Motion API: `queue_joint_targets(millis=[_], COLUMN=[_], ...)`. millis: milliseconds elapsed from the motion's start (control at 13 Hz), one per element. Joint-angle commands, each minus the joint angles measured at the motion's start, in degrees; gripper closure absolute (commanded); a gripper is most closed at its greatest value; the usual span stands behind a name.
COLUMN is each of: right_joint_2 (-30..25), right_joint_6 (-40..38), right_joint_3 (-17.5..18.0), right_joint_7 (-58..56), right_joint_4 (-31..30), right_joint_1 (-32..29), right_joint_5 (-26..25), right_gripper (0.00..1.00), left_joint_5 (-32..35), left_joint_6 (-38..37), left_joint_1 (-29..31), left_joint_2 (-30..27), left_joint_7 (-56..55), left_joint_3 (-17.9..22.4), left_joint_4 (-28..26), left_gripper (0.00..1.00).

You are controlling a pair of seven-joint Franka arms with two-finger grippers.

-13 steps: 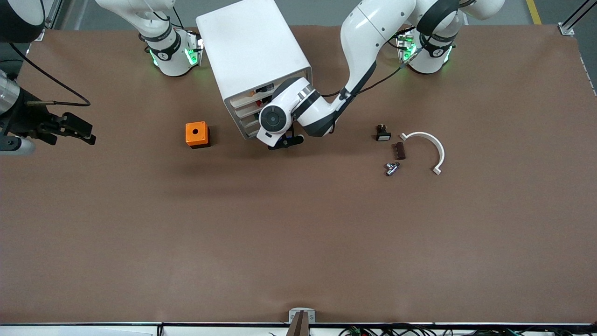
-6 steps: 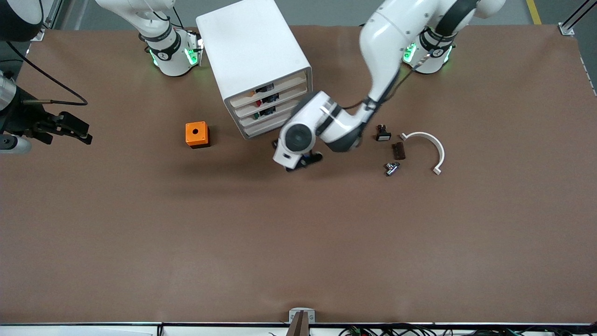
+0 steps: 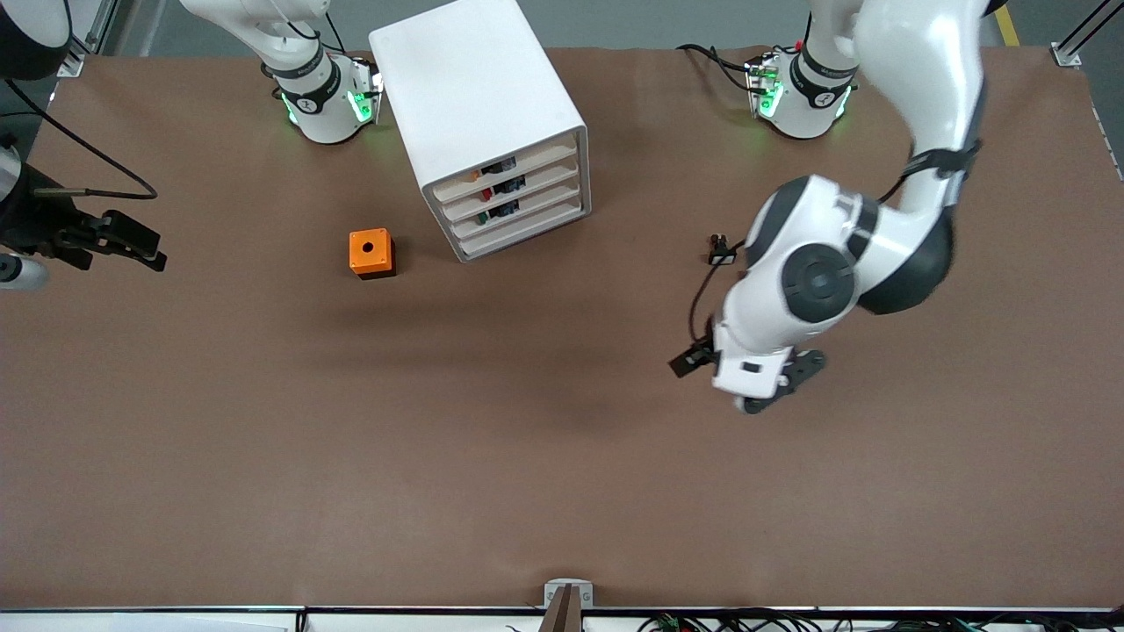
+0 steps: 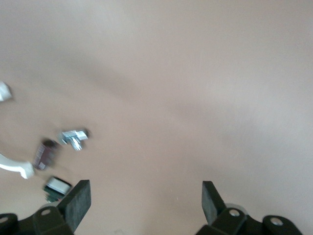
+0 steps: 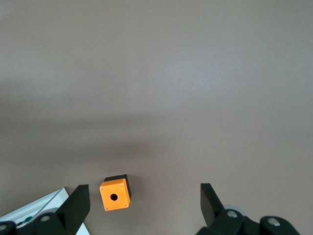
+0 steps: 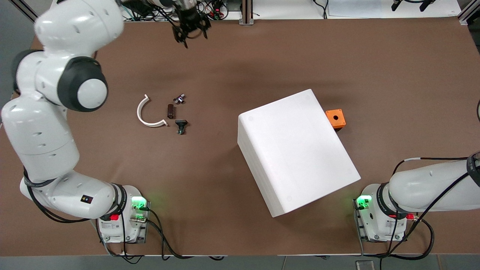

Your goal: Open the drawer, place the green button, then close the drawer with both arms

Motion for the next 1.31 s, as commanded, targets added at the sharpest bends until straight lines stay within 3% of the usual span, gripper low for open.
queue_joint_targets(millis=[0,462,692,1000,1231], right_joint_2=[-1.35,-1.26,-1.26,-1.26,-1.26], right_joint_6=[-0.88,-0.61,-0.79,-0.7,-0.61], right_joint_3=[0.67,1.19,3.92,4.01,3.74], right_joint_7=[-0.7,-0.7,-0.35,-0.17,-0.17], right_joint_4=[-0.33,-0.15,0.37,0.55,0.55], right_joint_1=[-1.01,-1.27,-3.03,-2.15,-2.15], right_joint_5=[-0.32,-0.32,-0.32,-0.32,-0.32], right_gripper=[0.0,0.0,0.0,0.0,0.0], left_joint_5=[3.29,4.45,3.66,3.48,1.99], left_joint_6=[-1.96,-13.73,-20.24,-19.29,-19.2], left_joint_1=[3.61,12.33,13.22,13.13,12.95], left_joint_2=[-7.1,-18.0,-23.27,-34.25,-39.01], left_joint_7=[2.61,27.37,37.74,44.35,49.2], left_joint_3=[-0.44,-0.44,1.57,2.28,4.74], left_joint_4=[-2.12,-2.21,-3.35,-16.16,-20.48], left_gripper=[0.0,0.0,0.0,0.0,0.0])
